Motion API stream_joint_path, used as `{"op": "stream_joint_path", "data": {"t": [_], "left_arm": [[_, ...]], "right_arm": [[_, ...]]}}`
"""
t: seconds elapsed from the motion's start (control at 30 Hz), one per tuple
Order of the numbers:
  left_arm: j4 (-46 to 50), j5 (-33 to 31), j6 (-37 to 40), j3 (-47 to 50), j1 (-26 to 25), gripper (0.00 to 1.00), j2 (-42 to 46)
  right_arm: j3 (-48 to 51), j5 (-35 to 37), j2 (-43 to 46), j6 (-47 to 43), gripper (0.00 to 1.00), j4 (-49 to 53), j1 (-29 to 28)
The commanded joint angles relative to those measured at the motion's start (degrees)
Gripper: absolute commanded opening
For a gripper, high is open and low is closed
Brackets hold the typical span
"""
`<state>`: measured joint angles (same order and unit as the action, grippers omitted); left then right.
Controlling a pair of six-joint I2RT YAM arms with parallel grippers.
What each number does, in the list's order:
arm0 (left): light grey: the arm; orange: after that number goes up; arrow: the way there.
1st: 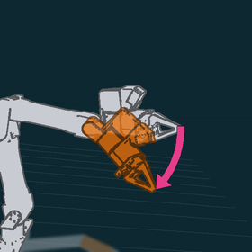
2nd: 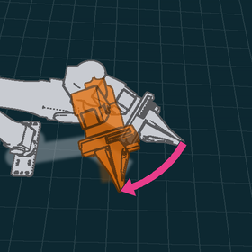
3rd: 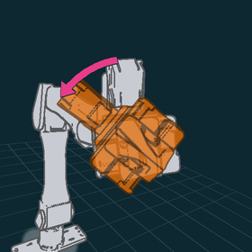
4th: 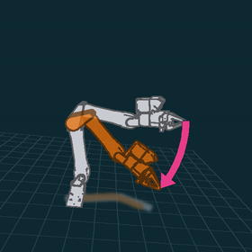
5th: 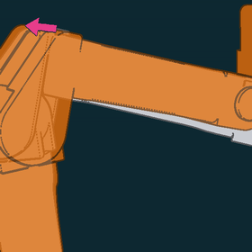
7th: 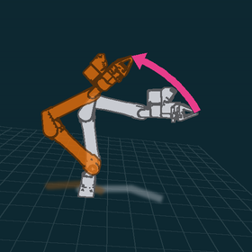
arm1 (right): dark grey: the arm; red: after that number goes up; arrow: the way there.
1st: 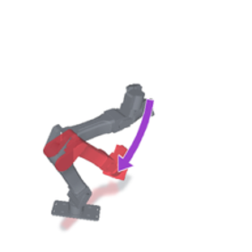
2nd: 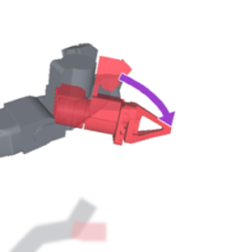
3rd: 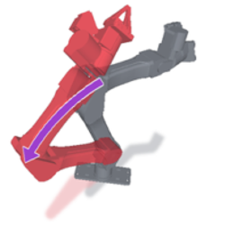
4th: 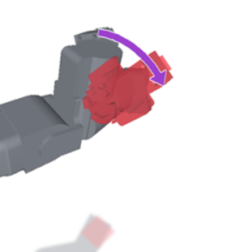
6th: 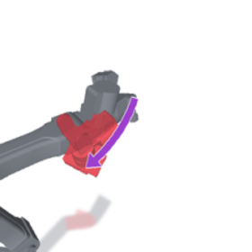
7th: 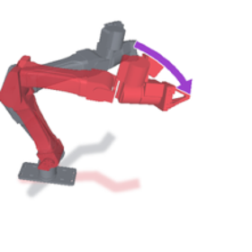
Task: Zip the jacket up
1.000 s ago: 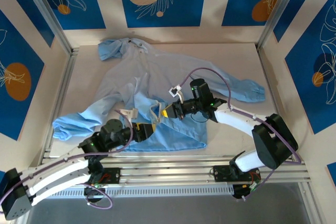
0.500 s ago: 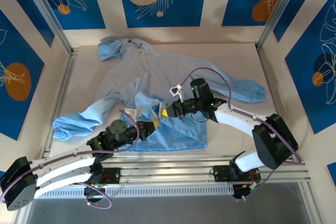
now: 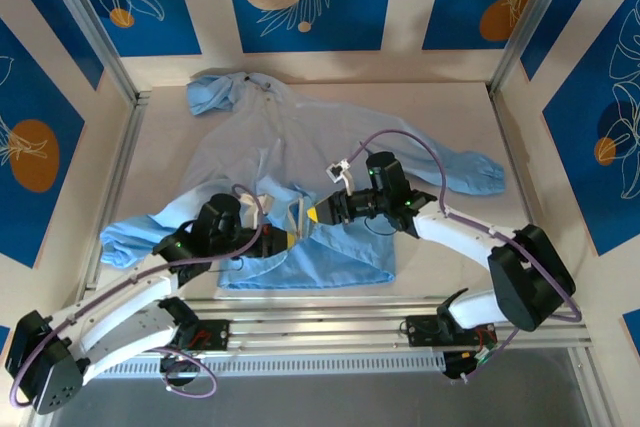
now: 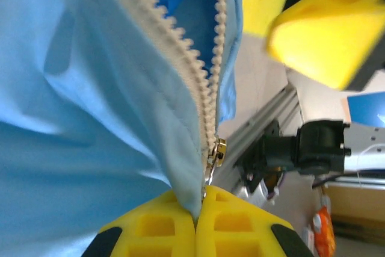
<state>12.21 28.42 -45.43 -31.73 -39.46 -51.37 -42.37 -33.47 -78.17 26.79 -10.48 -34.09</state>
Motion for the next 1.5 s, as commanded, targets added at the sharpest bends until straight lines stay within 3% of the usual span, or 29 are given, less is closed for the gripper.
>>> {"op": "stream_joint_path", "data": {"t": [0.0, 0.17, 0.37, 0.5, 0.63, 0.9, 1.47], "left_arm": [[10.09, 8.87, 2.97, -1.02, 2.09, 0.00, -0.57], [14.38, 11.18, 4.73, -2.26, 5.04, 0.00, -1.00], [18.91, 13.48, 6.52, -4.61, 6.17, 0.00, -3.02], [20.61, 13.76, 7.21, -5.88, 6.26, 0.00, -3.82], [21.26, 14.20, 6.96, -6.33, 6.33, 0.00, -4.08], [23.47, 14.69, 6.21, -8.77, 6.37, 0.00, -4.67], [22.42, 13.07, 5.44, -9.40, 6.35, 0.00, -5.22]], "right_arm": [[0.27, 4.31, 3.44, -3.82, 0.45, 2.63, 0.25], [-1.27, 5.96, 6.45, -11.30, 0.45, 8.80, 0.34], [-0.53, 14.31, 12.28, -18.45, 0.45, 13.06, -2.07], [-1.20, 24.00, 15.85, -24.39, 0.42, 16.79, -9.51], [1.73, 30.18, 16.91, -27.61, 0.34, 13.84, -17.15], [4.97, 42.08, 12.21, -34.17, 0.39, 6.15, -27.45], [2.62, 45.94, 4.50, -37.68, 0.43, 4.23, -33.72]]}}
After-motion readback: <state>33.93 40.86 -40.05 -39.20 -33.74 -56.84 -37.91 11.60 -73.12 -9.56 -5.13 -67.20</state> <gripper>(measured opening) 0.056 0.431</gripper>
